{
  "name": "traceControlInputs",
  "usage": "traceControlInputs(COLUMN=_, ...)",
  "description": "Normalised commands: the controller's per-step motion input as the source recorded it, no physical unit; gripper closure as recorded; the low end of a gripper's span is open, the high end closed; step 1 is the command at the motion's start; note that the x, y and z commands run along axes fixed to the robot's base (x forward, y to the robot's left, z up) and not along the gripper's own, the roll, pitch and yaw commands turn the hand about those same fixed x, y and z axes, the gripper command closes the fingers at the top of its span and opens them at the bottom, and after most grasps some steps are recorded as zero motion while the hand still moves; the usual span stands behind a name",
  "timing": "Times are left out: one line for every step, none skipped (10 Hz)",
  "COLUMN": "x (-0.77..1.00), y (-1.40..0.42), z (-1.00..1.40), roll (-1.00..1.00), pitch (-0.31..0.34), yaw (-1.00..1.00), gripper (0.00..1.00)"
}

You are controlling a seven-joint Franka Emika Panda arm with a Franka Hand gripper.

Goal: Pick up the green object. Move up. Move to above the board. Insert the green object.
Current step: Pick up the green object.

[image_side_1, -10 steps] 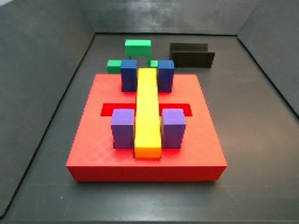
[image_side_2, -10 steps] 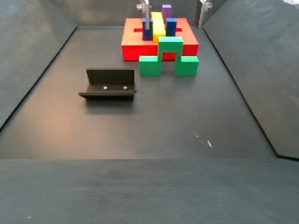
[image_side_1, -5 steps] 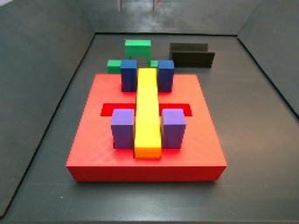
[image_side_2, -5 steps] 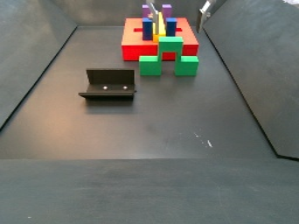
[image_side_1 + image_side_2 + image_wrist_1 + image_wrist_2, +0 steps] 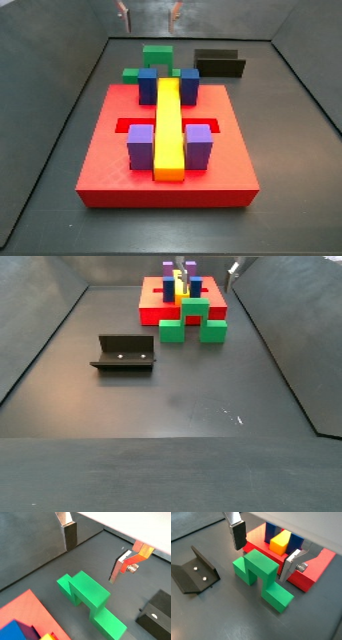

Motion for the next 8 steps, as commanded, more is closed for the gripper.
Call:
traceControlInputs(x=0.29, y=-0.09, z=-0.09, roll=0.0, pitch=-0.003, yaw=0.0, gripper=0.0)
traceControlInputs(x=0.0, y=-0.25, z=-0.22, roll=0.0, pitch=-0.05, yaw=0.01, gripper=0.0)
traceControlInputs(x=0.0, y=-0.3, z=-0.18, roll=0.0, pitch=-0.056, yaw=0.0, gripper=0.0)
traceControlInputs(x=0.0, y=-0.2, z=-0.11, roll=0.0, pitch=-0.027, yaw=0.0, gripper=0.0)
traceControlInputs(x=0.06, y=-0.03, z=-0.02, roll=0.02, pitch=0.0, yaw=0.0, gripper=0.0)
traceControlInputs(x=0.08, y=0.0, z=-0.04, roll=0.0, pitch=0.0, yaw=0.0, gripper=0.0)
traceControlInputs(x=0.05, y=-0.01, z=-0.14, roll=0.0, pitch=0.0, yaw=0.0, gripper=0.0)
traceControlInputs(x=0.11, y=-0.09, z=-0.19, roll=0.0, pitch=-0.014, yaw=0.0, gripper=0.0)
